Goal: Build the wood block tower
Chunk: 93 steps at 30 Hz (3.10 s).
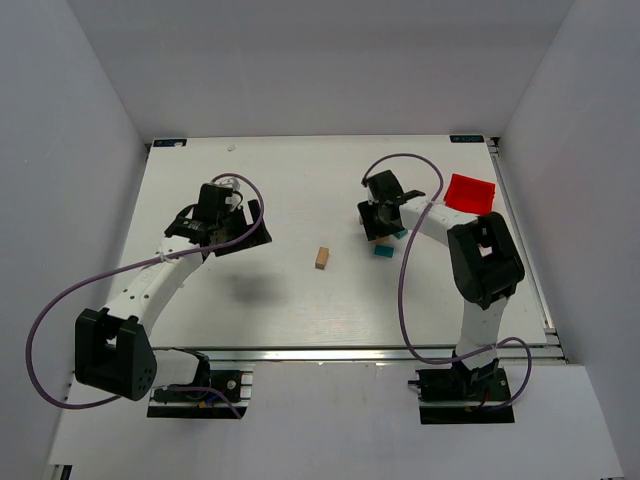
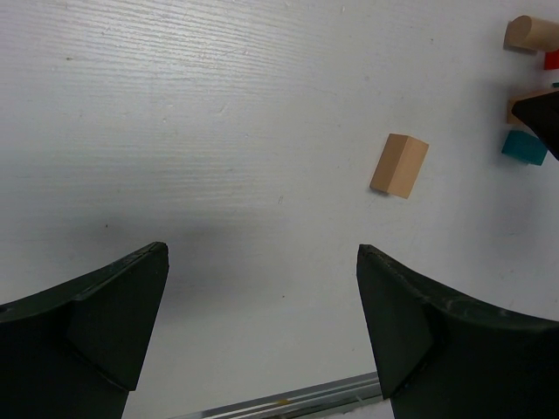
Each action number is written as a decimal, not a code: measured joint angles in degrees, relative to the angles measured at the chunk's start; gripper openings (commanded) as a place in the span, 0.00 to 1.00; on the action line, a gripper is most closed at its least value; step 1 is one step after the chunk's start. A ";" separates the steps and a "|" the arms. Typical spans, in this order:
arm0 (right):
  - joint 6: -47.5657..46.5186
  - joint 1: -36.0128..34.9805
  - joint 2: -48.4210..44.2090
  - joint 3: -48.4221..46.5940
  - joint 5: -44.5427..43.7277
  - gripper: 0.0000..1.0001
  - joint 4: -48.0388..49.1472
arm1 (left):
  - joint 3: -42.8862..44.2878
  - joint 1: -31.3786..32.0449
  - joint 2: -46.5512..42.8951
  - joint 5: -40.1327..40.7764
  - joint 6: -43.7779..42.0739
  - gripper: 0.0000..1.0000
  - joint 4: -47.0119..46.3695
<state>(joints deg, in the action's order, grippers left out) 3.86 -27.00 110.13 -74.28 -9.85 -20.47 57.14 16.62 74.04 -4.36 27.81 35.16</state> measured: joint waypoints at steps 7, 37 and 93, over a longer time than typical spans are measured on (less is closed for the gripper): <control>-4.44 -0.04 -1.07 0.04 0.33 0.37 0.07 | 0.00 0.00 -0.55 0.50 -0.02 0.98 0.44; -36.44 -15.39 -3.30 4.63 20.31 0.40 0.94 | -4.00 0.00 -5.53 0.48 -0.02 0.98 -0.59; -13.99 -16.26 -6.25 4.22 13.38 0.82 4.04 | -4.35 0.00 -5.11 -1.53 -0.13 0.98 -2.27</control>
<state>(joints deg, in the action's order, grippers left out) -10.13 -43.27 103.88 -70.06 3.53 -16.43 52.80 16.62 68.93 -5.89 27.68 32.88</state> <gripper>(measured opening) 0.872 0.982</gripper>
